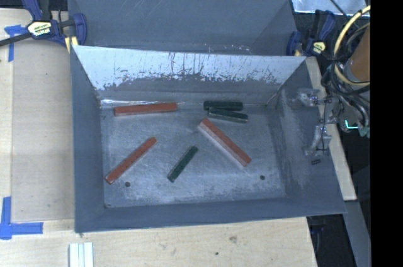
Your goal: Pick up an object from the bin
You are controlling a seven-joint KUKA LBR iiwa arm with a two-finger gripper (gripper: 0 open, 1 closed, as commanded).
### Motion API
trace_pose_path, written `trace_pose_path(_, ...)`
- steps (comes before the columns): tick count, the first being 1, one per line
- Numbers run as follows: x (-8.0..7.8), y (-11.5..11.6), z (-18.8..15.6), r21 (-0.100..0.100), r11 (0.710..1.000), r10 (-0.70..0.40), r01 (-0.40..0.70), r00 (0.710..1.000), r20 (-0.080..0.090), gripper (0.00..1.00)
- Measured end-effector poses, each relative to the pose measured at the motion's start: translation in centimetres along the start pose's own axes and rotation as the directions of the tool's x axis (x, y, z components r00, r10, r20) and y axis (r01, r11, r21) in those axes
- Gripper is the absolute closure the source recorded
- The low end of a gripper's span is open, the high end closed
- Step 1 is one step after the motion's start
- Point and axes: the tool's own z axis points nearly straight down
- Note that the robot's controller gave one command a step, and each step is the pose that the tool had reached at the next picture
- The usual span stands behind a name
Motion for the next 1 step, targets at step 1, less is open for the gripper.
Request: trace_pose_path(1,-0.01,0.03,0.0,0.0,1.0,-0.002,0.002,1.0,0.0,0.0)
